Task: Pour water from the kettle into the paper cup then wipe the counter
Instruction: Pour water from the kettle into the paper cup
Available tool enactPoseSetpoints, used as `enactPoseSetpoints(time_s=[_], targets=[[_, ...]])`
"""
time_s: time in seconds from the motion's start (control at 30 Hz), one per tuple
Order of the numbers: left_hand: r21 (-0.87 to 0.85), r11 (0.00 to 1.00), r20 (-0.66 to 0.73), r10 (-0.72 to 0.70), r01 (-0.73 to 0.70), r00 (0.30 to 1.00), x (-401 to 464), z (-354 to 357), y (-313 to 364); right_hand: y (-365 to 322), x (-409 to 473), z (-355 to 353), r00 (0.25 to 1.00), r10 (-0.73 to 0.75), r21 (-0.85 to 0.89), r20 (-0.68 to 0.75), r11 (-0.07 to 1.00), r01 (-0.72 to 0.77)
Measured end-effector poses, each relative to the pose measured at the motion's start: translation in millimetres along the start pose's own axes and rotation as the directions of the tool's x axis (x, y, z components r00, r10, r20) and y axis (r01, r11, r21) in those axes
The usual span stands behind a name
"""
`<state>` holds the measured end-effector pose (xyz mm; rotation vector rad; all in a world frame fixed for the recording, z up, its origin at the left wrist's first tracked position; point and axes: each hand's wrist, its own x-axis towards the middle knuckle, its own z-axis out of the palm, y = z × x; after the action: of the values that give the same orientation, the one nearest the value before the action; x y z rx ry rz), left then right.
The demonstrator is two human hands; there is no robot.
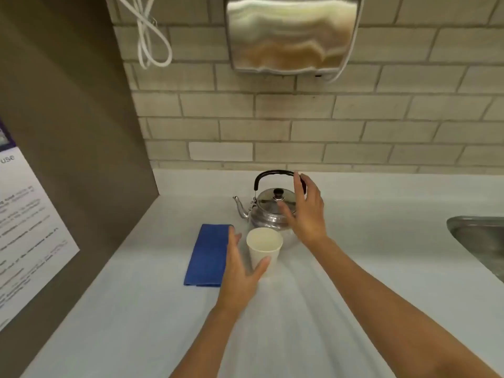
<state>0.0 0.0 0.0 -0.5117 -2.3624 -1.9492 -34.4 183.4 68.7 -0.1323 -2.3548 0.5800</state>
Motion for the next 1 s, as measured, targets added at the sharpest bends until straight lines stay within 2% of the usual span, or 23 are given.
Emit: enactPoseSetpoints(time_s=[0.17, 0.3, 0.43, 0.7, 1.0], targets=[[-0.038, 0.995, 0.059, -0.089, 0.091, 0.994, -1, 14, -11, -2, 45, 6, 0.997, 0.023, -0.07, 0.073, 0.997, -0.018], [-0.027, 0.992, 0.093, -0.122, 0.125, 0.988, 6, 18, -20, 4, 76, 8, 0.959, 0.031, -0.128, 0.281, 0.992, 0.005], [0.032, 0.993, 0.064, -0.116, 0.114, 0.991, 9, 22, -26, 8, 101, 8, 0.913, -0.048, -0.037, 0.406, 0.997, 0.069], [0.123, 0.987, 0.031, -0.105, 0.1, 0.994, 9, 25, -31, 18, 106, 12, 0.924, -0.229, 0.033, 0.307, 0.973, 0.23], [0.171, 0.981, 0.021, -0.1, 0.095, 0.995, 10, 25, -39, 23, 104, -21, 0.967, -0.185, -0.001, 0.176, 0.982, 0.188]])
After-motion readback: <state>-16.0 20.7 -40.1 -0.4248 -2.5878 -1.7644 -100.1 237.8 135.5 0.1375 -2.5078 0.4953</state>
